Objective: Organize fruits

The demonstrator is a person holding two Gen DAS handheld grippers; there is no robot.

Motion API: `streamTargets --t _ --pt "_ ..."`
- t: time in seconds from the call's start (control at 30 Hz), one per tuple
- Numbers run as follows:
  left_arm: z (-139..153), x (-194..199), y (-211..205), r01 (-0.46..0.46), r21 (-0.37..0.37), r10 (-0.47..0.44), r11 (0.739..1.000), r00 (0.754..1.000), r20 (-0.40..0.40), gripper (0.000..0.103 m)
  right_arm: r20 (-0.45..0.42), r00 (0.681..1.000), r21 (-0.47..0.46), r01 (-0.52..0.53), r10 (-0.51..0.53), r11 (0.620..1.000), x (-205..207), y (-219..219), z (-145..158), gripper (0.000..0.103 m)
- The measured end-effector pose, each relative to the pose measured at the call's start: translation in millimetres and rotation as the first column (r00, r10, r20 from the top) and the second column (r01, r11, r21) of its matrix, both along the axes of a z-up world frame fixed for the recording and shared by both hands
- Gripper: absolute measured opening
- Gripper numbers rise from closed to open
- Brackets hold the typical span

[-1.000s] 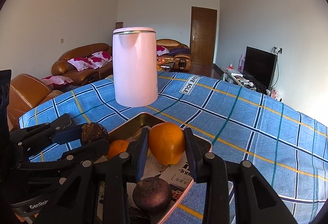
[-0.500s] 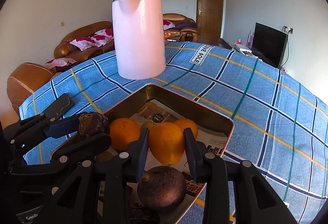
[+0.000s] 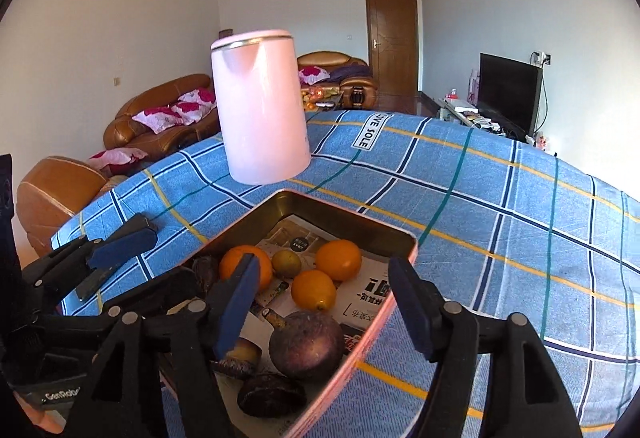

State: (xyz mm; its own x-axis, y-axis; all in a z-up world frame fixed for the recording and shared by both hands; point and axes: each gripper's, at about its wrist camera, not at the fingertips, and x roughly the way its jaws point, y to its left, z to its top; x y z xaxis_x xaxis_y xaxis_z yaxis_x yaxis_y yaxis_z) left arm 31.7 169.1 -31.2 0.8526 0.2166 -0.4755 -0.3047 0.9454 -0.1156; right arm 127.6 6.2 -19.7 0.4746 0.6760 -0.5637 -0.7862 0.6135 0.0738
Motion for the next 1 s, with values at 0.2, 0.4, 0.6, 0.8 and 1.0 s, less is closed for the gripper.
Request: streamTargets --t 0.2,0.4,0.6,0.8,1.0 --pt "7.5 -12.2 -14.7 0.012 0.022 -0.013 1.0 0.999 0.045 0.078 0.007 0.999 0.069 0.046 -0.046 0.997 -13.0 -41.7 8.2 0.072" --pt "12.5 -20.4 -29.4 0.025 0.046 -0.028 0.999 0.997 0.074 0.09 0.047 0.993 0.108 0.099 -0.104 0.989 -28.2 -73.6 14.8 0.078" --pt "13.4 -23.4 -40.2 0.026 0.059 -0.03 0.998 0.997 0.076 0.096 0.094 0.988 0.108 0.112 -0.122 0.988 -45.0 -89.1 17.5 0.079" --pt "14.7 -24.2 -47.4 0.04 0.07 -0.045 0.997 0.996 0.072 0.097 0.119 0.984 0.127 0.116 -0.131 0.985 -56.3 -99.2 21.0 0.079" --pt "17.0 -27.3 -55.9 0.045 0.082 -0.051 0.996 0.996 0.076 0.101 0.133 0.98 0.143 0.126 -0.145 0.982 -66.4 -111.4 23.4 0.079"
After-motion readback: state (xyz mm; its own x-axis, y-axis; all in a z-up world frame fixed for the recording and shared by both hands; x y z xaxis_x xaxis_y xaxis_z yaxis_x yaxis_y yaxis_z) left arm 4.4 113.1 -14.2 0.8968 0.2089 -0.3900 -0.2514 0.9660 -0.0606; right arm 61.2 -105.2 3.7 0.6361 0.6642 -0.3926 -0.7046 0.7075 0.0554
